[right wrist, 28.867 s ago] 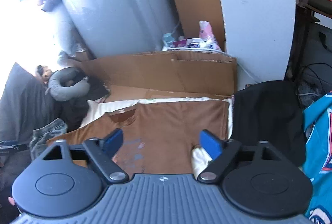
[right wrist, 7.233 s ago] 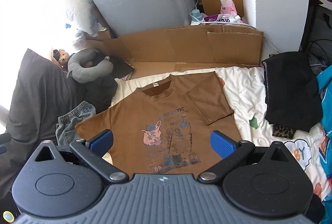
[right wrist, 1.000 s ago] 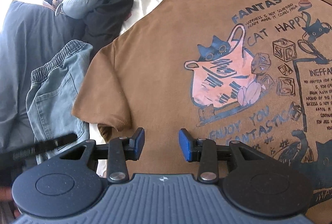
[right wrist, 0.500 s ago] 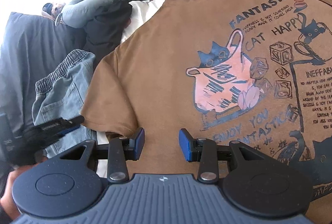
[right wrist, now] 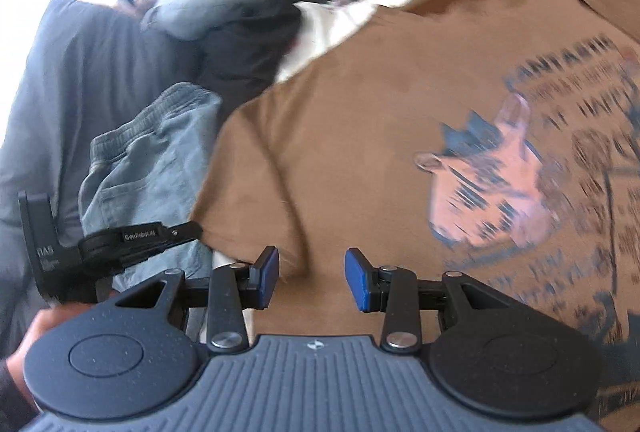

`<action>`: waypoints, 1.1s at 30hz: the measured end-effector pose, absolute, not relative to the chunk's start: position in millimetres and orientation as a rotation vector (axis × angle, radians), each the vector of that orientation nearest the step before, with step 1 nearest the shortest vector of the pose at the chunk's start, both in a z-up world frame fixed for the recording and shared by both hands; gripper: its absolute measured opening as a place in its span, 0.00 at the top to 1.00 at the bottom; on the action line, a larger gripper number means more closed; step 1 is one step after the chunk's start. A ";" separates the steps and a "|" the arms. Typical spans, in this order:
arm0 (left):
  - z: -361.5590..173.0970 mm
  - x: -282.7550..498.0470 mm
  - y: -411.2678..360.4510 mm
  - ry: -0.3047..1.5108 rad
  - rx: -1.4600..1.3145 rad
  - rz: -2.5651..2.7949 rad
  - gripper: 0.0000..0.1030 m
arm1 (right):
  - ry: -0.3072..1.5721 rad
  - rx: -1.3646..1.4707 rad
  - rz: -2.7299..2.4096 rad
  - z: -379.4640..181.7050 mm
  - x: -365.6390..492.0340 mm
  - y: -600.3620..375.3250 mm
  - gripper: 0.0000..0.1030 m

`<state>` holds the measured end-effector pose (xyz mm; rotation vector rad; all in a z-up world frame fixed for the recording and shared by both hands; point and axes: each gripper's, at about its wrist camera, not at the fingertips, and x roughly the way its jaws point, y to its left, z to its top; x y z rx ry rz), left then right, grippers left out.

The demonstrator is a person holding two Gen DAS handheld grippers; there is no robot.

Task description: Fold clothes

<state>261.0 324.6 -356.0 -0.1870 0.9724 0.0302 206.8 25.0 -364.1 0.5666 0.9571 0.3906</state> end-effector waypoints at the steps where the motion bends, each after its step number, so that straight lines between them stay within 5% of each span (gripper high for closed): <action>1: -351.6 260.6 322.8 0.971 -0.190 0.014 0.97 | 0.952 0.562 0.400 -362.3 209.7 27.8 0.58; 8: -325.0 263.9 300.7 0.959 -0.220 -0.090 0.97 | 0.906 0.485 0.510 -352.1 233.0 56.4 0.49; 27: -292.9 291.8 269.9 0.983 -0.405 -0.292 0.97 | 0.795 0.377 0.560 -335.6 280.7 103.1 0.50; 33: -289.4 304.4 259.5 1.000 -0.363 -0.326 0.96 | 0.795 0.362 0.546 -339.4 295.2 106.4 0.95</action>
